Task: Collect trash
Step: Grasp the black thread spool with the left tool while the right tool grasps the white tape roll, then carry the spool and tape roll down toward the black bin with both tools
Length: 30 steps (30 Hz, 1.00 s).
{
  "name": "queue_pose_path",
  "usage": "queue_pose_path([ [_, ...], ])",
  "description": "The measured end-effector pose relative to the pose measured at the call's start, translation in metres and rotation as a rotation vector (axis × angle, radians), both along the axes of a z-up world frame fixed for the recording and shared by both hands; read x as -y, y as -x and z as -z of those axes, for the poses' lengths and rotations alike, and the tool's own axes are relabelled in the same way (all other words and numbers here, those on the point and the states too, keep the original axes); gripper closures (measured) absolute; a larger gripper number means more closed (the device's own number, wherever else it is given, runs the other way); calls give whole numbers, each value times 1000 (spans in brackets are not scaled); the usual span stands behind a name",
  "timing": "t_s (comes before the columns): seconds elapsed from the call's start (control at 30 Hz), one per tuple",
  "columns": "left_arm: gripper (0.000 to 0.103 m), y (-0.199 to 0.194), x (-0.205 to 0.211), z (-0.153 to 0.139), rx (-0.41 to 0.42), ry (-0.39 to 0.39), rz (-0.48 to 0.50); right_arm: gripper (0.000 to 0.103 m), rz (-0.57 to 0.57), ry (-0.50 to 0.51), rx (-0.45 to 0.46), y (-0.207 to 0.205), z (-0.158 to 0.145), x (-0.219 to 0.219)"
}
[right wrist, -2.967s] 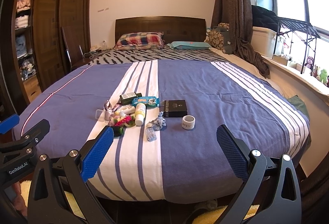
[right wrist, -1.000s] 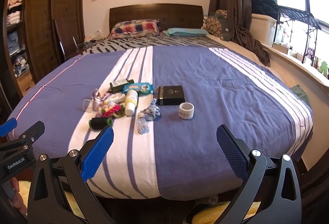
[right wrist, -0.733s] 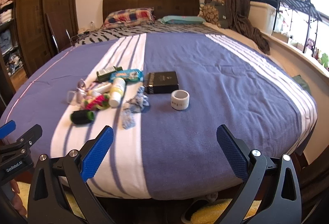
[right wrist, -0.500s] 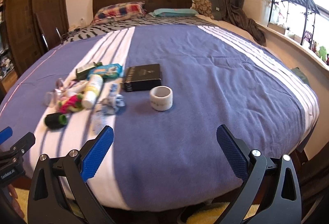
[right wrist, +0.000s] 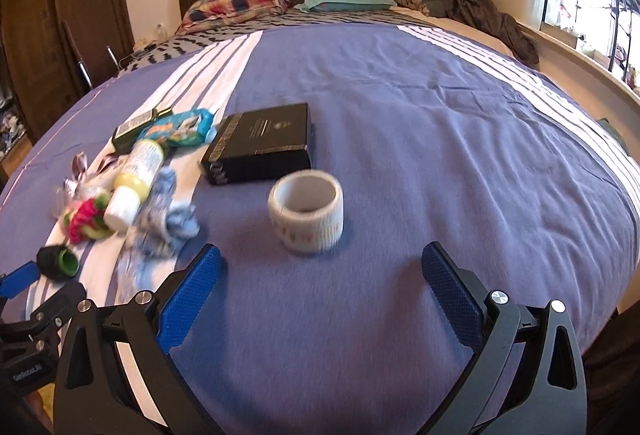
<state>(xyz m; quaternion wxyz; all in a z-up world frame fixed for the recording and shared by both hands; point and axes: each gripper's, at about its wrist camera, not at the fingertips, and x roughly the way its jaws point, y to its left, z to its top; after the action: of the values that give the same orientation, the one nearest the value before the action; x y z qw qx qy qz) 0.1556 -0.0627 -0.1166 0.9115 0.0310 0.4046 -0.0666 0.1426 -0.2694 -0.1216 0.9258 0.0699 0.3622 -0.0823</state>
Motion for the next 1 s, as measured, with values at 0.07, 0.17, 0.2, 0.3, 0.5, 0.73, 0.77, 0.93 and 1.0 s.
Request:
queue_pose_path([
  [0.07,13,-6,0,2,-3,11,5,12,5,0,8,-6,1,4],
  [0.17,14,-11,-1,5,-6,25,10,21,15,9,24,-11,0,6],
  [0.2,14,-12,-1,5,-7,31,11,23,17,10,27,-11,0,7],
  [0.3,14,-14,-2,6,-6,36,11,35,23,21,40,-11,-1,8],
  [0.5,37,-10,-2,3,12,53,16,69,12,41,43,-9,-4,9],
  [0.73,50,-1,-8,-1,23,64,26,69,-14,34,57,9,-8,4],
  [0.77,50,3,-9,-1,26,66,29,69,-16,30,58,13,-9,4],
  [0.93,50,27,-17,-10,42,99,33,69,-54,48,96,43,-19,-7],
  [1.0,50,40,-21,-16,57,102,30,69,-65,61,113,57,-25,-14],
])
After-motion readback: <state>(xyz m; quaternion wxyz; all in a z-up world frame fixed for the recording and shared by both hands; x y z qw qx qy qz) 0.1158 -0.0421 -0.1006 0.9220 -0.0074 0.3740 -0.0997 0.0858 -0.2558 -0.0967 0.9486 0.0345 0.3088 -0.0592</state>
